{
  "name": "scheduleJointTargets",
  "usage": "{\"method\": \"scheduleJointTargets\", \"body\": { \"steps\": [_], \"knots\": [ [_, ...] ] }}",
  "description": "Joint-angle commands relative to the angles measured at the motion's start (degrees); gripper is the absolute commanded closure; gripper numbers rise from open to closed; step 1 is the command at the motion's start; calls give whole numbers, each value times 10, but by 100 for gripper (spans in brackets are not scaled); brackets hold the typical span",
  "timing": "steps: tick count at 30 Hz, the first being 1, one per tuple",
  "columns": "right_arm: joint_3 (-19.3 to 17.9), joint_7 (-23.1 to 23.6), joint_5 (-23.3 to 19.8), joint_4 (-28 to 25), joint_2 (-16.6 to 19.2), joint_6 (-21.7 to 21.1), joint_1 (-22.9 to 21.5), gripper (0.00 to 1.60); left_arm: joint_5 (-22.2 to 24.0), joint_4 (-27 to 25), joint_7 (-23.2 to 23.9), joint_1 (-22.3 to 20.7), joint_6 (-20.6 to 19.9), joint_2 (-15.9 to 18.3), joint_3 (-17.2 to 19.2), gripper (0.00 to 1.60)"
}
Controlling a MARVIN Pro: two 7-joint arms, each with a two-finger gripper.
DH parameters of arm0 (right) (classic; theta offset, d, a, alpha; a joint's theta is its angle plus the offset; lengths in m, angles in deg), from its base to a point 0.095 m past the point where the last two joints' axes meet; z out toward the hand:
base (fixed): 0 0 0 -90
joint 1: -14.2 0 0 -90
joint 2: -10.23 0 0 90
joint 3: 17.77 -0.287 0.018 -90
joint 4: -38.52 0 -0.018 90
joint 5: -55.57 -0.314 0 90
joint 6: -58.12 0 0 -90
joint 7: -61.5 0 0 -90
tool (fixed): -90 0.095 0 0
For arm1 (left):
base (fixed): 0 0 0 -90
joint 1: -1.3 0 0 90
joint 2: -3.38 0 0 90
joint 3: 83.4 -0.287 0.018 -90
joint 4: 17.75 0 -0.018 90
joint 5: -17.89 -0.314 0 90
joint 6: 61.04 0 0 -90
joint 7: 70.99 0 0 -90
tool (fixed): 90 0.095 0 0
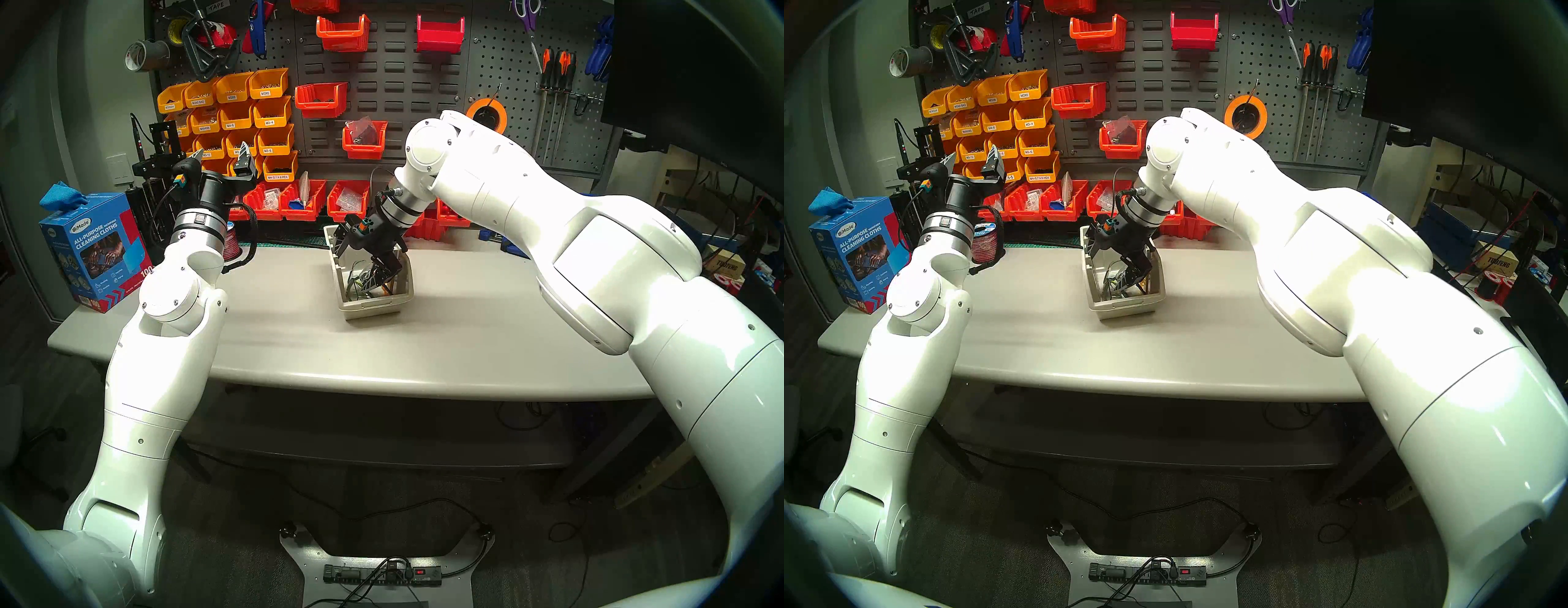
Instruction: Take out tools from the storage box
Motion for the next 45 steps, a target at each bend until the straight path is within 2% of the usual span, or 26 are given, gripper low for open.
{"method": "scheduleJointTargets", "body": {
  "steps": [1, 12, 36, 37, 38, 39, 40, 41, 43, 44, 45],
  "knots": [
    [26, 58, -19, -19, 7, -9, 2, 0, -1, -5, -1, -9, 2, 1, 2, 0],
    [60, 64, -52, -35, 15, -22, 10, 0, -1, -5, -1, -9, 2, 1, 2, 0],
    [88, 45, -65, -14, 20, -23, -20, 0, -1, -5, -1, -9, 2, 1, 2, 0],
    [89, 44, -65, -13, 19, -22, -21, 8, -1, -5, -1, -9, 2, 1, 2, 0],
    [90, 44, -65, -11, 19, -21, -21, 31, -2, -5, -1, -9, 2, 1, 2, 0],
    [91, 45, -66, -10, 18, -20, -22, 82, -2, -5, -1, -9, 2, 1, 2, 0],
    [92, 45, -67, -8, 17, -20, -23, 88, -2, -5, -1, -9, 2, 1, 2, 0],
    [92, 45, -67, -8, 17, -20, -23, 88, -2, -5, -1, -9, 2, 1, 2, 0],
    [94, 47, -69, -3, 14, -19, -25, 104, -2, -5, -1, -9, 2, 1, 2, 0],
    [94, 47, -69, -3, 14, -19, -25, 104, -2, -5, -1, -9, 2, 1, 2, 0],
    [95, 49, -71, 1, 11, -18, -26, 120, -2, -5, -1, -9, 2, 1, 2, 0]
  ]
}}
